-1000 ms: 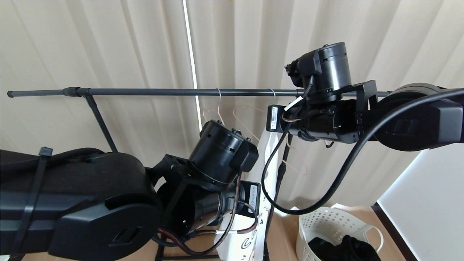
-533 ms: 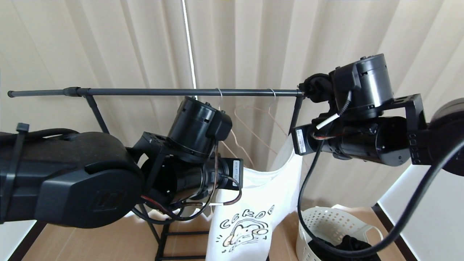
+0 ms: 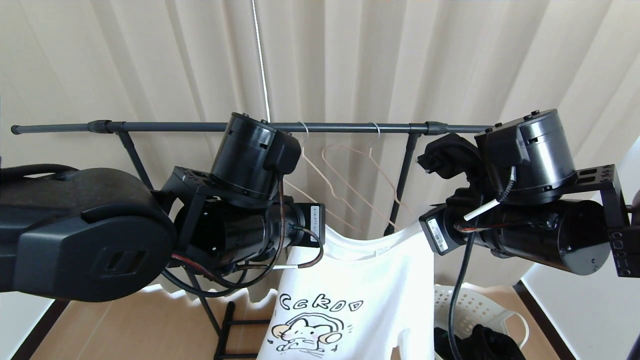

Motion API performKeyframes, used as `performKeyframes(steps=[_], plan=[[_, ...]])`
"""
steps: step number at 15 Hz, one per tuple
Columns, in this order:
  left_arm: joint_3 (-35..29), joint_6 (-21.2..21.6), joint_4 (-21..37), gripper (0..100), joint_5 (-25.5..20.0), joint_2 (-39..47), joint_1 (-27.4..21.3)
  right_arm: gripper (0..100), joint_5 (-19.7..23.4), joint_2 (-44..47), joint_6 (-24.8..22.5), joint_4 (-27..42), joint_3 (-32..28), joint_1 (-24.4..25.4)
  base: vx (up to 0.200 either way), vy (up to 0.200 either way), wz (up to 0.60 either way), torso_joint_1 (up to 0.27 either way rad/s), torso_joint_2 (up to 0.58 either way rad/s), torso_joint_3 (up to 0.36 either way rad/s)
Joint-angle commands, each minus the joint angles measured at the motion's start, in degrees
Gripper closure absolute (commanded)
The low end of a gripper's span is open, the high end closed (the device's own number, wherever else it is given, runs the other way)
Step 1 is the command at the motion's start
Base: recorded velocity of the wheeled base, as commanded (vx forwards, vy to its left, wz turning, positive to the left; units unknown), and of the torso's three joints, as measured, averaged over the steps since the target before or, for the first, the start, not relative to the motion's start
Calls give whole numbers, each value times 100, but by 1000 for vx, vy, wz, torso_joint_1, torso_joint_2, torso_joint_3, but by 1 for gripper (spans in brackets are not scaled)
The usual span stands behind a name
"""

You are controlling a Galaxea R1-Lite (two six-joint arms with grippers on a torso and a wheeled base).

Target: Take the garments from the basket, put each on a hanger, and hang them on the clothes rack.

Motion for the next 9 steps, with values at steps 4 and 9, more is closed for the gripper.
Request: performKeyframes(steps=[4,9], plan=[[103,-30,-1,0,1,7,1,100,-3,-116,-70,-7,73,5,0,0,0,0,0,0],[103,-39,-1,0,1,33,80,100,-117,-212,-448,-16,345,-83,0,0,0,0,0,0]])
